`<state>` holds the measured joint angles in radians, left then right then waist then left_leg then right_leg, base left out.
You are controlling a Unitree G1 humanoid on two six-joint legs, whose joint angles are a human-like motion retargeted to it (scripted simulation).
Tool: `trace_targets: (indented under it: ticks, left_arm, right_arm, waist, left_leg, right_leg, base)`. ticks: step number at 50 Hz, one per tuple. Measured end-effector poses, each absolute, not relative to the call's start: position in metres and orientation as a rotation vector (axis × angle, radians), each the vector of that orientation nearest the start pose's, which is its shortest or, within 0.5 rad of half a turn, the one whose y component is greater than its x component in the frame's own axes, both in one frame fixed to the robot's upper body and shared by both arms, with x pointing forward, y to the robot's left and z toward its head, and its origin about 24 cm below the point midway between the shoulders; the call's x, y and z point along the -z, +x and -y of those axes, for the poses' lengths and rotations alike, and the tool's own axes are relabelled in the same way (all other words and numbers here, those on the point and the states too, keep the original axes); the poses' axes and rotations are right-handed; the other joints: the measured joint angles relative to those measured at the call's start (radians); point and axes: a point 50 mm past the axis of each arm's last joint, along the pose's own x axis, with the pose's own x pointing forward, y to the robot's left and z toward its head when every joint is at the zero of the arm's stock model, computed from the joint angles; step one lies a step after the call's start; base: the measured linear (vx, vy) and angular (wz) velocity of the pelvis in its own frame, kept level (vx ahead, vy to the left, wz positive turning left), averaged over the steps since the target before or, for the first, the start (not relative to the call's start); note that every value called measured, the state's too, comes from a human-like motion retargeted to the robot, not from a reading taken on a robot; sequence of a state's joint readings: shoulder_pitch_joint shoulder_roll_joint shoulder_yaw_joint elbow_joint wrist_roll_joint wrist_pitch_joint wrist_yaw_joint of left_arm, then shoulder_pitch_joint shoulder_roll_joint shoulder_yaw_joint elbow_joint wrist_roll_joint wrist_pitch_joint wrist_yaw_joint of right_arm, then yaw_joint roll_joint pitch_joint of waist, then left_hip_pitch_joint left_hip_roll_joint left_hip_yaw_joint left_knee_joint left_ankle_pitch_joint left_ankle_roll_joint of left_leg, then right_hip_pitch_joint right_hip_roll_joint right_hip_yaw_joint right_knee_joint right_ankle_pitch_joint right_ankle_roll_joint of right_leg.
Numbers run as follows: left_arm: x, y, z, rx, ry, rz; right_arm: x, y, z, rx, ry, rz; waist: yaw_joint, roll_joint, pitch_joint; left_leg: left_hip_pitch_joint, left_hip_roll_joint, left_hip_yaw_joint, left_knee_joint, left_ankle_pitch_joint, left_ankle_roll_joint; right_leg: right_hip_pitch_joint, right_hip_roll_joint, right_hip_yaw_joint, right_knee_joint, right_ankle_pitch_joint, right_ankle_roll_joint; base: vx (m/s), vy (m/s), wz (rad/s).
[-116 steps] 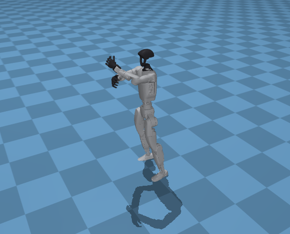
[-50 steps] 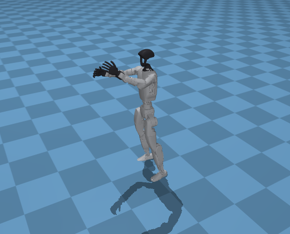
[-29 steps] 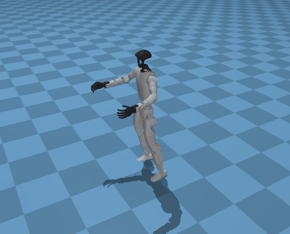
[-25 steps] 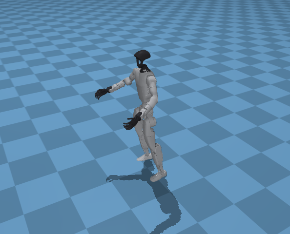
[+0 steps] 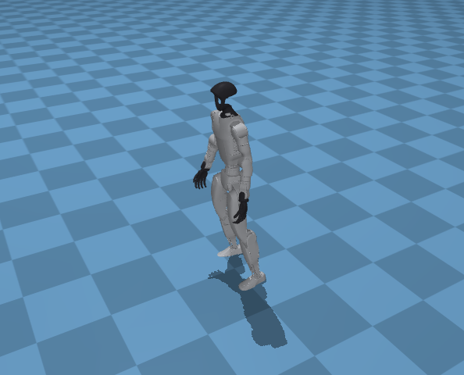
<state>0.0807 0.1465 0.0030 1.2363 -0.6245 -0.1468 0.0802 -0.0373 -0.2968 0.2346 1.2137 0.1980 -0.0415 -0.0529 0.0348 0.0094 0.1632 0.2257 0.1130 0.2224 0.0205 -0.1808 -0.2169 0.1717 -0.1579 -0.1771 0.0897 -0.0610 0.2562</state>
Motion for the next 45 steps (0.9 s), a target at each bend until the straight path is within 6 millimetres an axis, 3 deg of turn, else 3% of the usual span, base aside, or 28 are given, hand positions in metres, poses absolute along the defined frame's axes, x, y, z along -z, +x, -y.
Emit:
trace_targets:
  ticks: [7, 16, 25, 34, 40, 45]
  left_arm:
    - [0.167, 0.063, -0.218, -0.522, -0.211, -1.109]
    - [0.161, 0.086, -0.223, -0.451, -0.114, -1.065]
    - [0.160, 0.093, -0.222, -0.449, -0.111, -1.050]
    - [0.163, 0.083, -0.222, -0.545, -0.240, -1.071]
    - [0.163, 0.066, -0.246, -0.644, -0.384, -1.073]
    - [0.150, 0.052, -0.295, -0.771, -0.374, -1.069]
  right_arm:
    - [0.150, 0.115, 0.247, 0.136, -0.282, -1.100]
    - [0.143, 0.126, 0.255, 0.185, -0.305, -1.058]
    - [0.147, 0.111, 0.259, 0.225, -0.288, -1.098]
    - [0.153, 0.094, 0.258, 0.268, -0.186, -1.157]
    - [0.146, 0.088, 0.286, 0.381, -0.059, -1.166]
    - [0.124, 0.089, 0.338, 0.557, -0.065, -1.134]
  waist:
    - [-0.009, 0.001, -0.025]
    - [0.003, 0.010, -0.035]
    - [0.005, 0.013, -0.049]
    - [0.001, 0.016, -0.053]
    - [-0.011, 0.021, -0.047]
    - [-0.016, 0.023, -0.044]
  left_leg:
    - [-0.040, 0.005, 0.001, 0.071, -0.028, -0.005]
    - [0.000, -0.004, -0.004, 0.005, -0.004, 0.003]
    - [0.000, -0.005, -0.007, 0.007, -0.005, 0.003]
    - [0.000, -0.004, -0.002, 0.008, -0.007, 0.005]
    - [0.002, 0.000, 0.000, 0.007, -0.008, -0.006]
    - [0.002, 0.003, 0.004, 0.007, -0.008, -0.011]
  right_leg:
    - [-0.001, -0.007, -0.009, -0.001, -0.005, -0.005]
    - [0.005, -0.004, -0.004, -0.002, -0.002, 0.005]
    - [0.009, -0.007, -0.008, -0.001, -0.005, 0.005]
    - [-0.010, -0.008, -0.002, 0.030, -0.015, 0.005]
    - [0.006, -0.002, -0.002, 0.000, -0.006, 0.005]
    - [0.005, 0.003, -0.001, -0.003, -0.004, 0.006]
  base:
    - [0.00, 0.01, 0.05]
    - [0.00, 0.00, 0.00]
    - [0.00, 0.00, 0.00]
    - [0.00, 0.00, 0.00]
    - [0.00, 0.00, 0.00]
    - [0.00, 0.00, 0.00]
